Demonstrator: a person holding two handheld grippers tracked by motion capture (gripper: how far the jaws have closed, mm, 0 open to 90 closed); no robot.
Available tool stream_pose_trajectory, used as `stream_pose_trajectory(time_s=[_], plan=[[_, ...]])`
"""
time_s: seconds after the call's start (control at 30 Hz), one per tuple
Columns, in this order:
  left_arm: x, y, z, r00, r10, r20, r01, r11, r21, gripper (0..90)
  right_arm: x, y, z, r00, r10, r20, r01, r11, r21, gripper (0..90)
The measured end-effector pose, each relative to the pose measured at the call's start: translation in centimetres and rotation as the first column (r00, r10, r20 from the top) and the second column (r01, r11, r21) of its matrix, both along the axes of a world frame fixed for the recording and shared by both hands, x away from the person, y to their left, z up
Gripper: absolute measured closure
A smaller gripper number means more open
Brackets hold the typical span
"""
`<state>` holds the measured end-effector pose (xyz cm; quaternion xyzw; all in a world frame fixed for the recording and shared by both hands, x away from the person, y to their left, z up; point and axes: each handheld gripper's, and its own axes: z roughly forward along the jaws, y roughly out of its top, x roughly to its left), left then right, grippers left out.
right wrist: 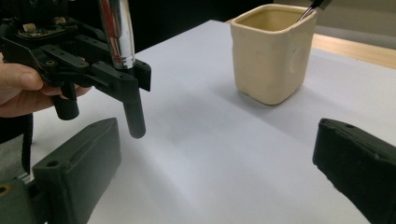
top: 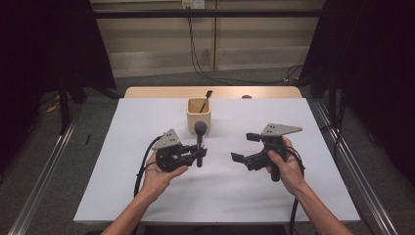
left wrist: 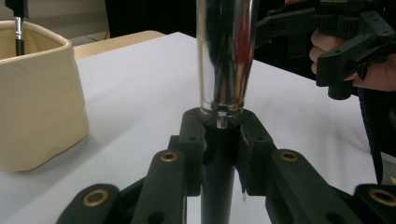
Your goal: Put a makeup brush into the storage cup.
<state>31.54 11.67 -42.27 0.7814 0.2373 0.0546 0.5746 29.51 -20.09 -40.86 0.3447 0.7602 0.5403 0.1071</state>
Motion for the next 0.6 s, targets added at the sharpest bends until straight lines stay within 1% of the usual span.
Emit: stream_pose_trajectory(time_s=[0.1, 0.17, 0.23, 0.3, 0.37, 0.5, 0.53, 0.57, 0.6], plan=[[0.0, 0.3, 0.1, 1.0, 0.008, 0.0, -0.008, 1.0, 0.0, 74.7, -0.4, -0.3, -0.3, 0.9998, -0.021, 0.005, 0.021, 0.9997, -0.01, 0.7], [0.0, 0.6, 0.2, 0.9999, 0.013, -0.002, -0.013, 0.9999, 0.004, 74.7, -0.6, -0.6, -0.5, 0.9995, -0.03, 0.009, 0.03, 0.9995, -0.002, 0.7], [0.0, 0.8, 0.3, 0.9998, 0.019, -0.004, -0.019, 0.9998, -0.003, 74.7, -0.8, -1.0, -0.5, 0.9988, -0.047, 0.015, 0.047, 0.9989, -0.002, 0.7], [0.1, 1.0, 0.4, 0.9997, 0.023, -0.001, -0.023, 0.9997, -0.002, 74.7, -1.1, -1.4, -0.5, 0.9979, -0.058, 0.027, 0.058, 0.9983, 0.0, 0.6], [0.0, 1.3, 0.5, 0.9996, 0.028, 0.002, -0.028, 0.9996, -0.003, 74.7, -1.3, -1.8, -0.5, 0.996, -0.082, 0.033, 0.082, 0.9965, 0.013, 0.6], [-0.1, 1.9, 0.8, 0.9994, 0.035, 0.005, -0.035, 0.9993, -0.011, 74.6, -1.7, -2.5, -0.9, 0.9917, -0.121, 0.042, 0.121, 0.9926, 0.011, 0.6], [0.0, 2.1, 0.9, 0.9994, 0.035, -0.001, -0.035, 0.9993, -0.014, 74.7, -1.8, -2.6, -1.0, 0.9909, -0.128, 0.043, 0.127, 0.9918, 0.014, 0.6], [0.1, 2.3, 0.9, 0.9992, 0.039, -0.008, -0.04, 0.9988, -0.028, 74.6, -1.9, -2.8, -1.1, 0.9899, -0.135, 0.044, 0.134, 0.9909, 0.011, 0.6], [0.2, 2.5, 1.0, 0.9985, 0.054, -0.011, -0.054, 0.9982, -0.026, 74.6, -1.9, -3.0, -1.2, 0.9893, -0.139, 0.044, 0.139, 0.9903, 0.006, 0.6]])
